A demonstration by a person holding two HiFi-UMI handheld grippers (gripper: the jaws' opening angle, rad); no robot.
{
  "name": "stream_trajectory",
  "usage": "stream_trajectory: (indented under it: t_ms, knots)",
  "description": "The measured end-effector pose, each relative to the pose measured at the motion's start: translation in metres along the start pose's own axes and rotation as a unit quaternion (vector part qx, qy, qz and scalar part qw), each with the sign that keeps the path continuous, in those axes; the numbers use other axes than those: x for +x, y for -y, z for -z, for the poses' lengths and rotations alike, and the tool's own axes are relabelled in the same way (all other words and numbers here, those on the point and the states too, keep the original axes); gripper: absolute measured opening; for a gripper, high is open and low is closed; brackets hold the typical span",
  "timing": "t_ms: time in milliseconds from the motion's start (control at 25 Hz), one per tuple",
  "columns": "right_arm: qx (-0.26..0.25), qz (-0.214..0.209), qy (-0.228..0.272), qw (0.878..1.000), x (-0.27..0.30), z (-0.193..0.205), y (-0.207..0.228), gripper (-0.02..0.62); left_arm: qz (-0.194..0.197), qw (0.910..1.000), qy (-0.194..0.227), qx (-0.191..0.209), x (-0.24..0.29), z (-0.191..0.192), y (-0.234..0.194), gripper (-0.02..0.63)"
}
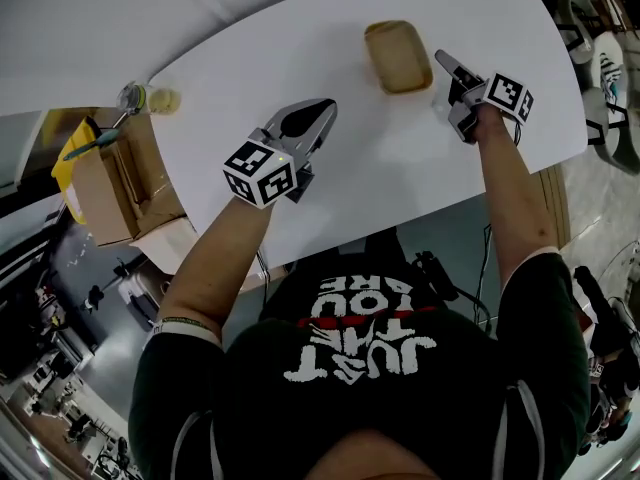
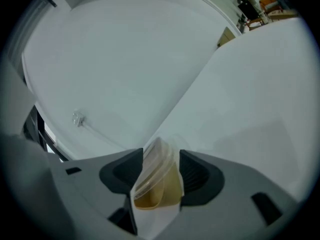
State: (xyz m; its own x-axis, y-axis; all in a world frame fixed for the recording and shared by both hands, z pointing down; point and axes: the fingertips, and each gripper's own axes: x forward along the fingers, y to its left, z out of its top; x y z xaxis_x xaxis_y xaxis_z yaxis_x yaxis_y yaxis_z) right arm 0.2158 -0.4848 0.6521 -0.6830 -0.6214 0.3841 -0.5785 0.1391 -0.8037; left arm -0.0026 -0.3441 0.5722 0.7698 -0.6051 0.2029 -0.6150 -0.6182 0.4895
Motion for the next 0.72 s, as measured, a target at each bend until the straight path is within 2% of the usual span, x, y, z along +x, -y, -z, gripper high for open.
stream_trajectory:
  t_ms: [200, 720]
  knots:
    - [0.046, -0.018, -0.001, 0.999, 0.009, 0.003, 0.008, 0.199, 0.001, 1.0, -0.003, -0.005, 0.003, 0.007, -0.001, 0.008]
    - [0.089, -0.037, 0.012, 0.995, 0.021, 0.003, 0.018, 0.198, 0.001, 0.9999, -0.007, -0.013, 0.009, 0.011, -0.001, 0.008]
